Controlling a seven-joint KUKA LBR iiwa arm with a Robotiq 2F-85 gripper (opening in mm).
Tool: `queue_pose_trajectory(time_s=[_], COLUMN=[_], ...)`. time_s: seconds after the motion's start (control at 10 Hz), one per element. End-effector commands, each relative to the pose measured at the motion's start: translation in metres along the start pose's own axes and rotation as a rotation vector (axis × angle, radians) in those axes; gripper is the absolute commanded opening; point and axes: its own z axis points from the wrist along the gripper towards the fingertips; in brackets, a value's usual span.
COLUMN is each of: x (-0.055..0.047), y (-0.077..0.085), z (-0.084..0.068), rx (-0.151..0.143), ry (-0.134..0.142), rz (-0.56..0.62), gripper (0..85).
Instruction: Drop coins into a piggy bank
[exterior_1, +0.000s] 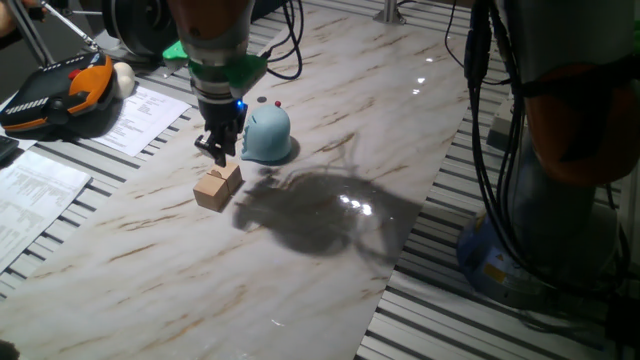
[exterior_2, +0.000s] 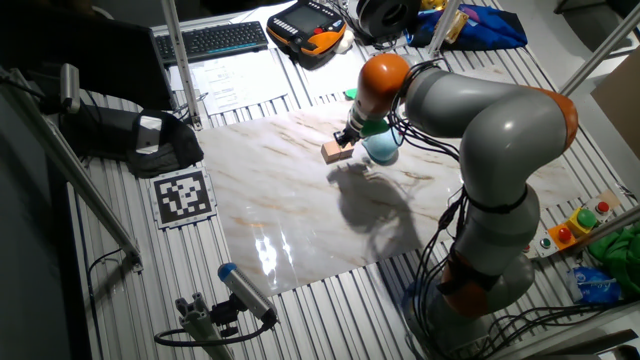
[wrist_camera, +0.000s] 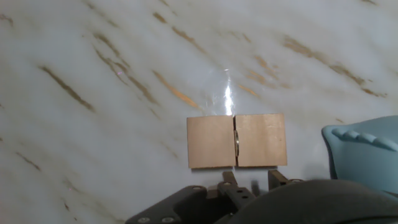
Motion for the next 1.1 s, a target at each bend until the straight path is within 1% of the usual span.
queue_pose_trajectory(time_s=[0.0,0.3,0.6,0.8,1.0], x=[-0.0004,-0.0019,-0.0022,-0.0015,-0.0011], y=[0.0012,0.0029,0.0028,0.0035,0.0040], z=[0.0043,0.0126,0.0122,0.0118,0.0106], rx=[-0.006,-0.005,-0.002,0.015,0.038], ry=[-0.003,-0.012,-0.014,-0.015,-0.022], rz=[-0.002,-0.012,-0.012,-0.016,-0.027], gripper=[34.0,34.0,34.0,34.0,34.0])
